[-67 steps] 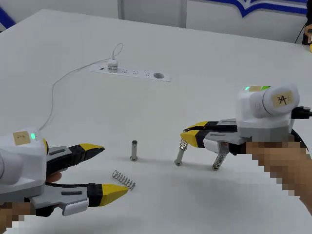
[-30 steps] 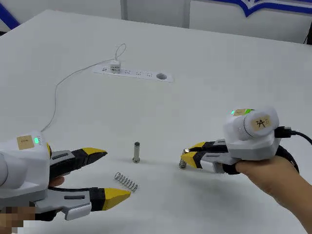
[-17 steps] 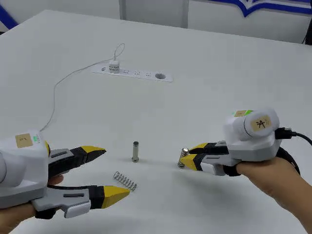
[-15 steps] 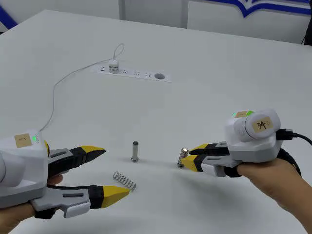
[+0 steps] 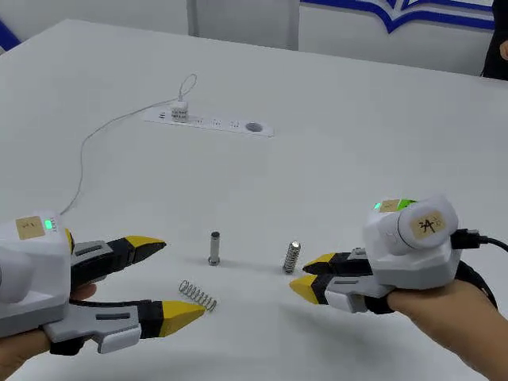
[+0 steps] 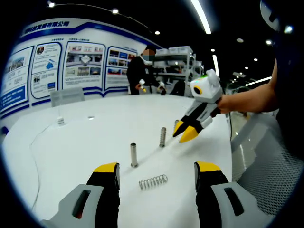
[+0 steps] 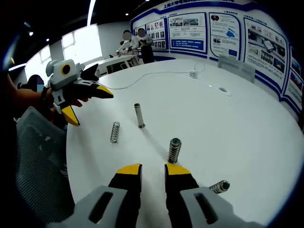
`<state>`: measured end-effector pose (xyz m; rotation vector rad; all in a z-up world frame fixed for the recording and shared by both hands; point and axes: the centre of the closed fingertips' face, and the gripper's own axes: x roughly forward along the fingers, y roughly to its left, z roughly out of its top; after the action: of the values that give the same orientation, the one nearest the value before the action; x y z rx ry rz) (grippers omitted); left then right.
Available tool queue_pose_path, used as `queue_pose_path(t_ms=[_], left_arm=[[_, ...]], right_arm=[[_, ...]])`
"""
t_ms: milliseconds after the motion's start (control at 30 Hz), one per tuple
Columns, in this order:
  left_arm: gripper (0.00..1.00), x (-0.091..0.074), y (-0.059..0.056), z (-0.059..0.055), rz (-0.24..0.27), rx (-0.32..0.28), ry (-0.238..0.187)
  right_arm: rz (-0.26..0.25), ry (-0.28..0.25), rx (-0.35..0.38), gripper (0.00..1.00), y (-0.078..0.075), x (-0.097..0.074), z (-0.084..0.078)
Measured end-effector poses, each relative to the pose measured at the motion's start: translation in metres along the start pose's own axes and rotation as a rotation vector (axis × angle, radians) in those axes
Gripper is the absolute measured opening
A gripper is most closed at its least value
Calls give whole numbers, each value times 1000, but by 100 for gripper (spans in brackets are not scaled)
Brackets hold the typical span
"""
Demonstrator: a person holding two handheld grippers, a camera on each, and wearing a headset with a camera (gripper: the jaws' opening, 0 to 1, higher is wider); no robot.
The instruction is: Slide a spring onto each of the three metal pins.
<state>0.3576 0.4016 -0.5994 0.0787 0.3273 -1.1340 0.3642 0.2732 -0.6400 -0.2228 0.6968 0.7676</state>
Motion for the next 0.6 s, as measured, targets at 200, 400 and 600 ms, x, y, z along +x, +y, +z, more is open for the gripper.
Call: queue_pose_path(t_ms=[200,400,600], left_arm=[[65,-2,0,0,2,1,-2],[66,-4,0,0,4,2,-2],[66,-5,0,0,6,2,-2]], right_arm=[[32,-1,-20,20,18,3,7],[61,-3,-50,20,30,9,18],[92,-6,-97,20,41,19,35]])
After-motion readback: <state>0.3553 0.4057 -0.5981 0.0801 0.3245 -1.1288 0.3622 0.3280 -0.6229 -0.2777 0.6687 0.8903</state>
